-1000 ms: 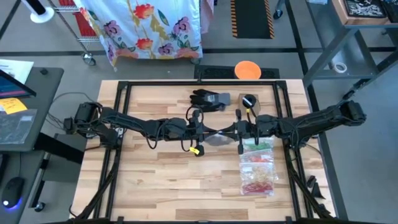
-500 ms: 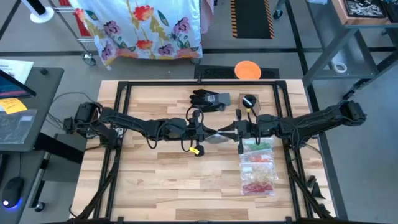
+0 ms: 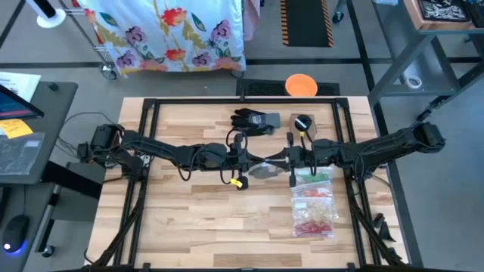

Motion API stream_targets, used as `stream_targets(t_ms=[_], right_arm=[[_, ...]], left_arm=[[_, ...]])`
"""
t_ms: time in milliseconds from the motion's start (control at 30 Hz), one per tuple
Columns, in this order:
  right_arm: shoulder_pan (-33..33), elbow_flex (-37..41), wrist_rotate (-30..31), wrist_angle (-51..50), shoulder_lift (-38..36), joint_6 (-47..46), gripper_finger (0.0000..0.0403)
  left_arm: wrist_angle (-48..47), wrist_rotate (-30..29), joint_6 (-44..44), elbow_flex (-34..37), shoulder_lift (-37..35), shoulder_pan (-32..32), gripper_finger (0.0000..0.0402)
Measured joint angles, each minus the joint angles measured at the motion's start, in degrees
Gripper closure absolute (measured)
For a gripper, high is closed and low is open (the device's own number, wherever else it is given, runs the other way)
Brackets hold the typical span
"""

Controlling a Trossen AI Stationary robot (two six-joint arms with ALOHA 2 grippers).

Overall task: Sort rubber bands
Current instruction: Close the transparent zip bag containing the black rubber bands

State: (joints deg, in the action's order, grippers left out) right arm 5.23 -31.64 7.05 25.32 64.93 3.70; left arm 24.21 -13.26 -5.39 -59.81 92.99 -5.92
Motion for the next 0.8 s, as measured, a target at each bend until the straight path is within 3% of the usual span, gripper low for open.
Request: stream_targets(t_ms=[133,800], right_arm=[[0.0,0.0,0.0,-0.2,0.0,0.9,0.0387],[0.0,0.0,0.4,-1.6,0.0,0.9,0.0373]], left_arm=[[0.0,0.0,0.0,0.0,0.0,0.0,0.0401],[-0.4,-4.3,-1.7,0.0,-0.3,-2.5,0.0401]])
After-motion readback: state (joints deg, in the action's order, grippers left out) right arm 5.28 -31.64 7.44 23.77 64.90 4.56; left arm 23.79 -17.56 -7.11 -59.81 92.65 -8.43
